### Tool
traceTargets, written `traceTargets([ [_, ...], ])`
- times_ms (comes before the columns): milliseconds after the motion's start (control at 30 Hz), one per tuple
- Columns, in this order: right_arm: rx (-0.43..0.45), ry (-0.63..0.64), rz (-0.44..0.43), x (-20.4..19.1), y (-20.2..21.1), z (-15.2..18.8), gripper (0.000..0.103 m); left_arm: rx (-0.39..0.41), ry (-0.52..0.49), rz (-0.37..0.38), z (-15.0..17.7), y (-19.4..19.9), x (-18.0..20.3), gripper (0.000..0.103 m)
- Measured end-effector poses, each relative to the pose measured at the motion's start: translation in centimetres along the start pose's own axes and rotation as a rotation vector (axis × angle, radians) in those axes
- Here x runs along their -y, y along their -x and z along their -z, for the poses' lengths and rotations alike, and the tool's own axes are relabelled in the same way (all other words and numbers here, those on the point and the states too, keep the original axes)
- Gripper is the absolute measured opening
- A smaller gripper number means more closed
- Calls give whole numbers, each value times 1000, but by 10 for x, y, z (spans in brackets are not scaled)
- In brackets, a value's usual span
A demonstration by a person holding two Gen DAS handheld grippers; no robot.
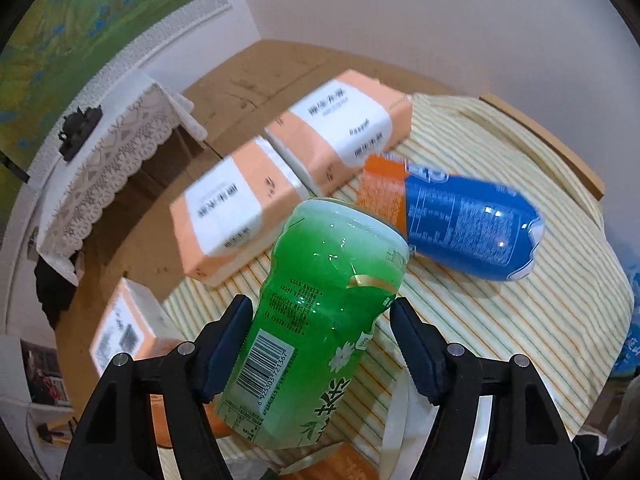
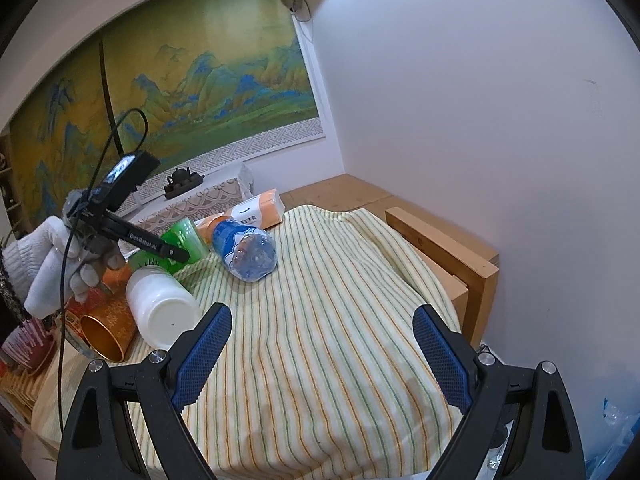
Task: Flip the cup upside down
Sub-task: 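Lift the green cup off the table with the left tool, then grasp the green cup with the right tool while the left tool opens and releases it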
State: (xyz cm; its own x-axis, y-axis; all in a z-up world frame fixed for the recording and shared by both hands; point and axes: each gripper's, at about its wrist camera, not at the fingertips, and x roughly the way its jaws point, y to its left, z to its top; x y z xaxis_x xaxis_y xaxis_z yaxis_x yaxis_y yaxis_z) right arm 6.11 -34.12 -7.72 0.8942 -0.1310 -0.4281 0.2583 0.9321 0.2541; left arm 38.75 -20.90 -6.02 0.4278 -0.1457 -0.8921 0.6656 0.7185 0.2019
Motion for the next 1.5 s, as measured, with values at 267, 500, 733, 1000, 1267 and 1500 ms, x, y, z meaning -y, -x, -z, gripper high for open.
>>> traceTargets([
  [267,6,2,-20,-7,5,-1,90,13,15,16,7,29,-3,64],
  [500,14,17,-24,-13,14,0,90,79,33,-4,23,76,-1,64],
  [733,8,-2,-51,-16,24,2,90,125,-8,20,64,144,30,64],
  [1000,-20,-16,-77,-18,35,13,90,49,-16,89,145,140,95,65],
  [1267,-93,-34,-109,-17,38,21,90,2,17,125,177,112,124,65],
  [1500,-197,-53,-171,-25,31,26,90,-10,28,126,182,95,124,78],
])
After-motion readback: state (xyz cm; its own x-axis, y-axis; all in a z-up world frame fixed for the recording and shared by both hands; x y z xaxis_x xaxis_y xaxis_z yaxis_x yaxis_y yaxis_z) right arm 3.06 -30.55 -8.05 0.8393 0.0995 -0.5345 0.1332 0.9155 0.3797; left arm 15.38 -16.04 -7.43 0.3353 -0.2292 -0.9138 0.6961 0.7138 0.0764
